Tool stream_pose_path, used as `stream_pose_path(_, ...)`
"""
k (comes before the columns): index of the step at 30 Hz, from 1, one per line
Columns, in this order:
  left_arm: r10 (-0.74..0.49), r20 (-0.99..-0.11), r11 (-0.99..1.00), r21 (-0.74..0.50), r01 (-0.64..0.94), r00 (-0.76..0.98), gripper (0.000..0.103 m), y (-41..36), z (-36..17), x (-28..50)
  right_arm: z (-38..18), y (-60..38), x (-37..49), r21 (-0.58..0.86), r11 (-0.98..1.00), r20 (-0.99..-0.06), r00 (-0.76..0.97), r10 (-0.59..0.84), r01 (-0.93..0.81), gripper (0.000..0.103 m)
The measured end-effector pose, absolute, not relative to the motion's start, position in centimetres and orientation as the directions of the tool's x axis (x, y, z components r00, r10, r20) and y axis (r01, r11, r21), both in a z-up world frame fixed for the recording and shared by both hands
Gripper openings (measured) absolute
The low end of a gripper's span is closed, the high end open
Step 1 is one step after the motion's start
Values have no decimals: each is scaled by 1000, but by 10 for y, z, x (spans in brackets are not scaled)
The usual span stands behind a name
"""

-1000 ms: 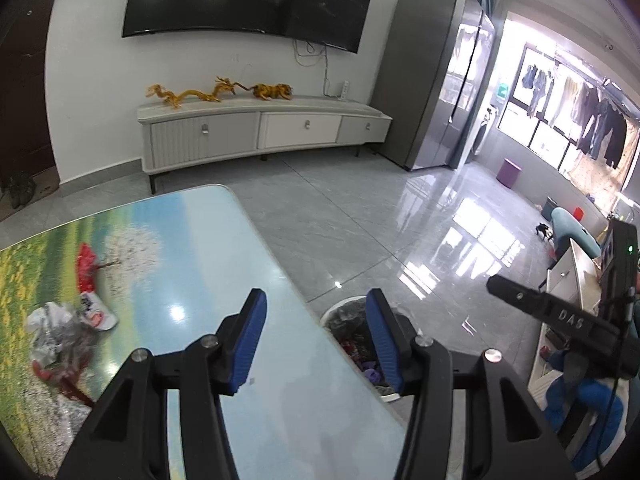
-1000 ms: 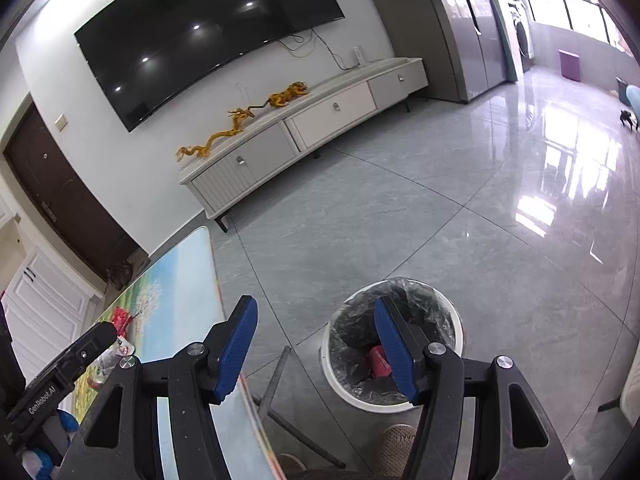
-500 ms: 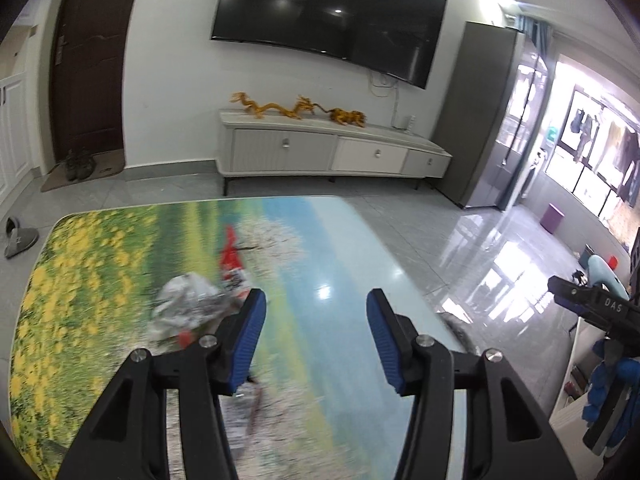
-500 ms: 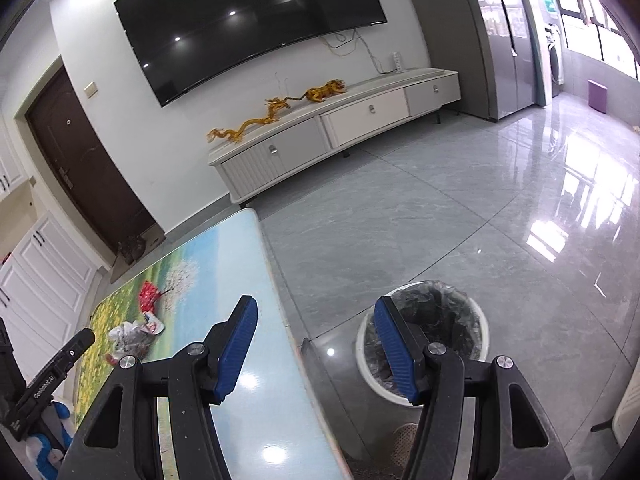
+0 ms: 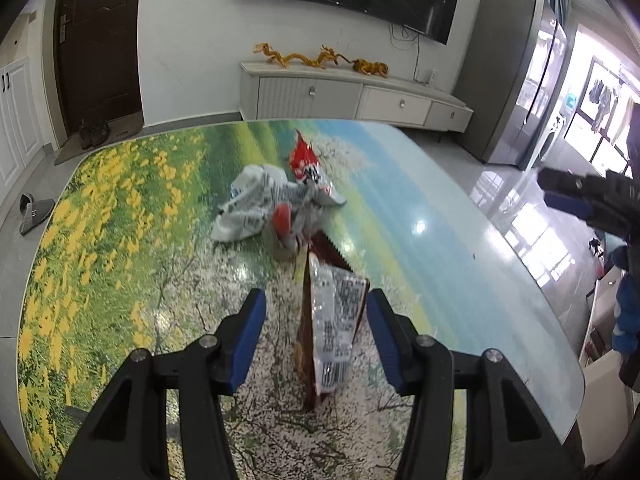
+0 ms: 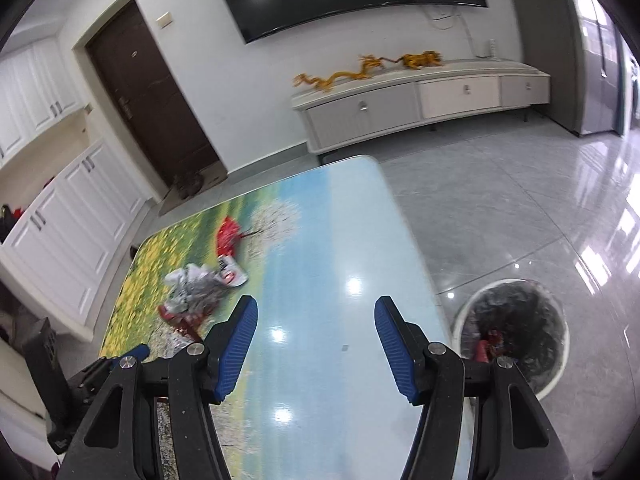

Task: Collect trash
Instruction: 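Grasp the brown snack wrapper with the left gripper while the right grasps a clear bag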

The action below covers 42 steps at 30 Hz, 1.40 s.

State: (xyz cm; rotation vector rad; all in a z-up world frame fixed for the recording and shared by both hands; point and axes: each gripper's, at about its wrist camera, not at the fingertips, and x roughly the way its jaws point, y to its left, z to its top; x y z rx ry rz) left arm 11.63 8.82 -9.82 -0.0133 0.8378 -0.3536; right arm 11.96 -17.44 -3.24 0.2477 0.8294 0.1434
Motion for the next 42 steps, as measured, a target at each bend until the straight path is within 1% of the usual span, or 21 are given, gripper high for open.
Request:
stream_pose_path(7, -353, -741, 925, -184, 333, 571, 50, 88, -112, 116, -43, -127, 136, 288, 948, -725, 615, 311, -139, 59)
stream_pose_path(13, -351, -749, 919, -160, 360, 562, 49, 80, -119, 114, -57, -105, 153, 324, 927, -743, 556, 373, -189, 59)
stream_pose_path(16, -360, -747, 915, -164, 369, 560, 39, 79, -119, 114, -65, -98, 159, 347, 916, -747, 532, 399, -198, 59)
stream_pose_path(18, -361, -748, 914, -165, 372, 557, 36, 79, -120, 115, -68, -93, 161, 350, 914, -752, 520, 405, -206, 59)
stream_pose_path(20, -361, -753, 913, -165, 373, 550, 28, 81, -123, 116, -72, -86, 164, 348, 912, -758, 507, 411, -218, 59)
stream_pose_path(26, -399, -743, 896, -192, 400, 537, 20, 83, -125, 103, -83, -67, 177, 390, 884, -761, 450, 467, -258, 59)
stream_pose_path(31, -408, -732, 899, -217, 380, 546, 19, 94, -123, 88, -99, -56, 188, 482, 839, -742, 392, 543, -251, 59)
stream_pose_path(33, -410, -729, 902, -233, 364, 548, 19, 101, -123, 84, -99, -50, 187, 488, 831, -736, 385, 556, -268, 59)
stream_pose_path(36, -408, -724, 907, -253, 336, 556, 19, 114, -123, 76, -95, -36, 180, 454, 832, -739, 388, 551, -319, 58)
stream_pose_path(40, -399, -723, 915, -270, 301, 564, 19, 129, -123, 65, -89, -18, 178, 415, 830, -741, 391, 546, -373, 50)
stream_pose_path(42, -393, -723, 918, -275, 286, 568, 19, 135, -123, 60, -91, -11, 179, 409, 827, -745, 383, 546, -384, 48)
